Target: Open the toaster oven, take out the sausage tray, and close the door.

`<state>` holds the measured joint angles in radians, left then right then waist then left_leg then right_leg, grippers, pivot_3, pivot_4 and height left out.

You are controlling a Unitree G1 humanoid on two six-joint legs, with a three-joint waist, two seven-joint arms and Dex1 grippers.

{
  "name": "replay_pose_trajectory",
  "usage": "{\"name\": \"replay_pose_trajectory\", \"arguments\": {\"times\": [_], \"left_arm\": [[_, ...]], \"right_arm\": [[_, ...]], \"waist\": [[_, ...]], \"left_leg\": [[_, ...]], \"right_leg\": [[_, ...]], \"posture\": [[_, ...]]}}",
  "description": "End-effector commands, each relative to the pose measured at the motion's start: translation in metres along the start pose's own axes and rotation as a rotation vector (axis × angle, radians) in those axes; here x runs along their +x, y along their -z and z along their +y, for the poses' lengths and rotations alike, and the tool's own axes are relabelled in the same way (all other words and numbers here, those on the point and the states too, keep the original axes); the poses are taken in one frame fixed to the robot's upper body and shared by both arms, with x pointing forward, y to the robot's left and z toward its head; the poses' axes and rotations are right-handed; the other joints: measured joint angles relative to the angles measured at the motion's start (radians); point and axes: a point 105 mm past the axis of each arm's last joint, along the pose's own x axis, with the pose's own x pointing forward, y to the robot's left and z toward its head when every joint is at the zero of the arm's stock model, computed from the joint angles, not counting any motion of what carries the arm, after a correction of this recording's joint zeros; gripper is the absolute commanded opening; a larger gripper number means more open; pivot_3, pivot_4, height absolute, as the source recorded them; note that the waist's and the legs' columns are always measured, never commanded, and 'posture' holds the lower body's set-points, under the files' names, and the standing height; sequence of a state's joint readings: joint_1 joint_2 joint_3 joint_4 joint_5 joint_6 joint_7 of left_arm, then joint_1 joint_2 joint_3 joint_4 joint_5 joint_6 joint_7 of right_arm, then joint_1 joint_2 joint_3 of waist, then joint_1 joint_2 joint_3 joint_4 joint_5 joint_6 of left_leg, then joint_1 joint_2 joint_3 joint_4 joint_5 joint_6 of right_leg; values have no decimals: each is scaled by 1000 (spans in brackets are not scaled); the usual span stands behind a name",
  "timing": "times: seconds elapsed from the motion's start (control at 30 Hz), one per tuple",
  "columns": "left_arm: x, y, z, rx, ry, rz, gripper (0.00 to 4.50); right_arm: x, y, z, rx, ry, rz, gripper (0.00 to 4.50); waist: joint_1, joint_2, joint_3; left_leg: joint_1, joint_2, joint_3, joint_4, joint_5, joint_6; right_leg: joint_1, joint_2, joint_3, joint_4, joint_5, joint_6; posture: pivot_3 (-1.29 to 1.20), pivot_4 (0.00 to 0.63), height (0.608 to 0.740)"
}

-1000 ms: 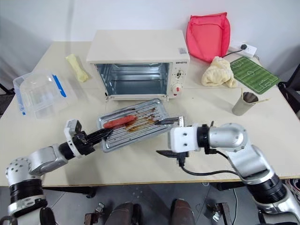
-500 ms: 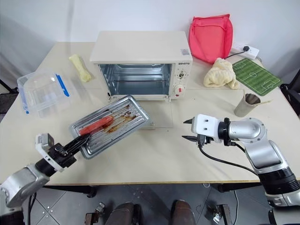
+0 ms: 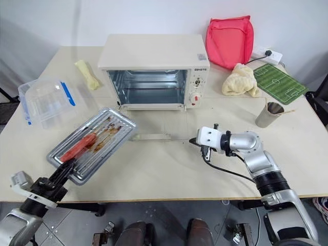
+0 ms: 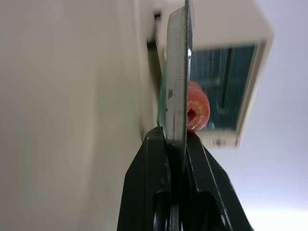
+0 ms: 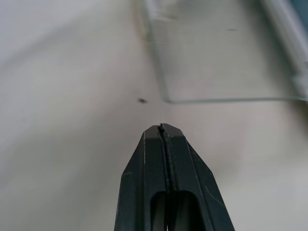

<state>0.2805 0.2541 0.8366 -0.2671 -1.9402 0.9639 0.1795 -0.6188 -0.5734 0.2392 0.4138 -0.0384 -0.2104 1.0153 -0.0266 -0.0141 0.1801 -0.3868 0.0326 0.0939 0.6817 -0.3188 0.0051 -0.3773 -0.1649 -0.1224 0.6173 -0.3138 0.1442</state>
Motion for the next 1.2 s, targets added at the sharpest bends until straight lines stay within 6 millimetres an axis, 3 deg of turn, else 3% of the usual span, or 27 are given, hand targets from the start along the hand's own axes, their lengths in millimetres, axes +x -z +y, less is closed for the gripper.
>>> {"name": "replay_pose_trajectory", "arguments": {"times": [0.03, 0.23, 0.53, 0.73, 0.93, 1.2], "left_arm": [[-9, -12, -13, 12, 53, -88, 0], [-18, -35, -10, 10, 22, -212, 0], [-27, -44, -1, -12, -7, -253, 0], [-17, -22, 8, -47, -27, -138, 0], [-3, 10, 10, -41, -38, 94, 0], [27, 25, -5, 22, 28, 371, 0]], "right_arm": [[7, -6, -9, -29, 34, -36, 19], [16, -20, -25, -59, 73, -91, 19], [2, -58, -67, -107, 165, -173, 19], [-1, -83, -97, -145, 208, -206, 19], [-2, -93, -122, -199, 245, -170, 19], [-8, -117, -149, -210, 374, -221, 19]], "waist": [[-1, 0, 0], [-1, 0, 0], [-2, 0, 0], [-1, 1, 0], [-2, 2, 1], [-1, 4, 3]], "left_leg": [[0, 0, 0, 0, 0, 0], [0, 0, 0, 0, 0, 0], [0, 1, 0, 0, 0, 1], [-1, 1, 0, 0, -1, 1], [-1, 1, -1, -1, -1, 1], [-1, 0, -2, 0, -1, 0]], "right_leg": [[0, 0, 0, -2, 0, 0], [1, 0, 0, -2, 0, 0], [1, 0, 0, -2, 0, 0], [0, 0, 0, -3, 0, 0], [0, 0, 0, -2, 0, 0], [0, 0, 0, 0, 0, 0]], "posture": [[0, 150, 740], [0, 150, 740], [0, 150, 740], [0, 150, 740], [0, 150, 740], [0, 150, 740]]}}
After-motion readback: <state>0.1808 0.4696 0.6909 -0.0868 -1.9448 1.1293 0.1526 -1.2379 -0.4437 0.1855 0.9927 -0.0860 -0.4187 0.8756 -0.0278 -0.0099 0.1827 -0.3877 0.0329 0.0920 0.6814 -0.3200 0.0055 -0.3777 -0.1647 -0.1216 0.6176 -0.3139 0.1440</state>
